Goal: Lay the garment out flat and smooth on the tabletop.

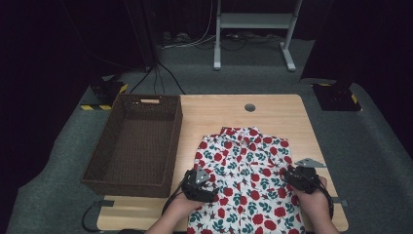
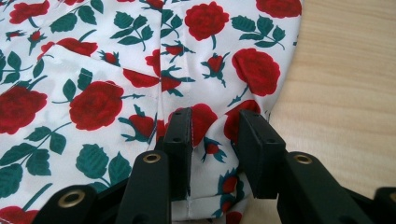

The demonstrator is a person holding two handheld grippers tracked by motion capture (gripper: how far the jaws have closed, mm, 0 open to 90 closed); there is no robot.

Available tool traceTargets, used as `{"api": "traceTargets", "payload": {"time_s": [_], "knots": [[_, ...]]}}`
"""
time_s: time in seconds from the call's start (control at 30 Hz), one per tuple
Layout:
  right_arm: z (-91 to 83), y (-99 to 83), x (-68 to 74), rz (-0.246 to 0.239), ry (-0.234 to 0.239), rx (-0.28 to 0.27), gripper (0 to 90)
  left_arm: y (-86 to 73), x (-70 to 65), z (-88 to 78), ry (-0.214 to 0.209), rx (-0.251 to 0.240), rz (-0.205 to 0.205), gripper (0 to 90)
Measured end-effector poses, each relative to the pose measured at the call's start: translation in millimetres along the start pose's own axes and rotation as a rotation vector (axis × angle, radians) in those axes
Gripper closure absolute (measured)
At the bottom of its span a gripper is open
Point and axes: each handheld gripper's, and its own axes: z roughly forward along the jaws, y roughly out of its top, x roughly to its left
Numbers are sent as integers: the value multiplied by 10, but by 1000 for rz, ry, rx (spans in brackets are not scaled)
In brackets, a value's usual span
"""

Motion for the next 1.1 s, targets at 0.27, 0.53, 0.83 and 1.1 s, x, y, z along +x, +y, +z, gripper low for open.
{"api": "traceTargets", "payload": {"time_s": [0.27,0.53,0.83,1.1], "knots": [[-145,-104,66,-20,-2,30,651,-32,-48,-32,-4,3,4,117],[-165,-143,72,-22,-3,16,634,-31,-52,-30,1,3,2,110],[-165,-178,43,-16,12,-9,617,-8,-77,-16,19,0,7,104],[-167,-176,50,-12,10,-6,617,207,-99,-127,55,-73,-18,147]]}}
